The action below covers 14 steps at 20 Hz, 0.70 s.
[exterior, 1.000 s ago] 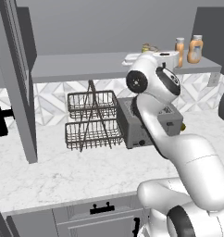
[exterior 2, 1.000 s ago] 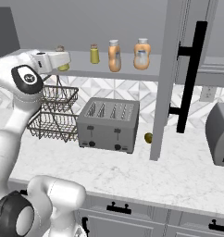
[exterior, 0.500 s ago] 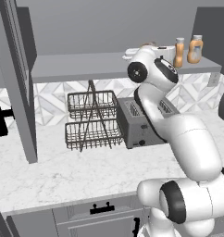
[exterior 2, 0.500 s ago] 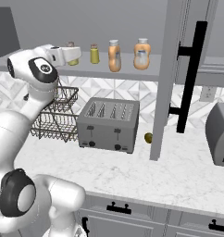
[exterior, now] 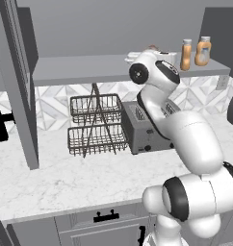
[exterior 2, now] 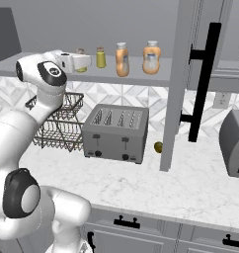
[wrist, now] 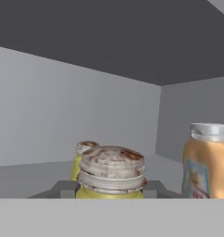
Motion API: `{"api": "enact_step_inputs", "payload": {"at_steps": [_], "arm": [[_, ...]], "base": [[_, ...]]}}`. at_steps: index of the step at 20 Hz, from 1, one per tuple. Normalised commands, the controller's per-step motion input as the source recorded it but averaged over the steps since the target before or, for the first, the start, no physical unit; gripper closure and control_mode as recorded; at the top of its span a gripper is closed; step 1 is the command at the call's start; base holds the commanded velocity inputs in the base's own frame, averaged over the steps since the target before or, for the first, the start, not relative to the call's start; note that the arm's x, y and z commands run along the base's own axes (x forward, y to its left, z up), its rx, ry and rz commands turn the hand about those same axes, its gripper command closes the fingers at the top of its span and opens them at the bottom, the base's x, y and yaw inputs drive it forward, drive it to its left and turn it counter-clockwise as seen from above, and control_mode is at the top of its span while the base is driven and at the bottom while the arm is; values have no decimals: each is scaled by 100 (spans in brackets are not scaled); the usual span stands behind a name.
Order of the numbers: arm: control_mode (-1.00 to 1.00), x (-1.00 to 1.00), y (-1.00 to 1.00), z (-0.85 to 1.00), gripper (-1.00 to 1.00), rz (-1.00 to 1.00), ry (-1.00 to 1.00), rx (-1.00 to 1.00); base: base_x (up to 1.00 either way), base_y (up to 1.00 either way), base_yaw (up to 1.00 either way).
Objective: Put the shaker and condiment bottle from the counter next to their counterparts in the cabinet.
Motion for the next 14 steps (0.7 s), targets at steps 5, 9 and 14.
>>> {"api": "enact_step_inputs", "payload": {"at_steps": [5, 9, 14], "arm": [[-100, 29, 0, 0, 100, 0, 0, 0], [-100, 34, 0, 0, 100, 0, 1, 0], [-100, 26, 0, 0, 100, 0, 0, 0]], "base": [[0, 0, 0], [0, 0, 0], [0, 0, 0]]}}
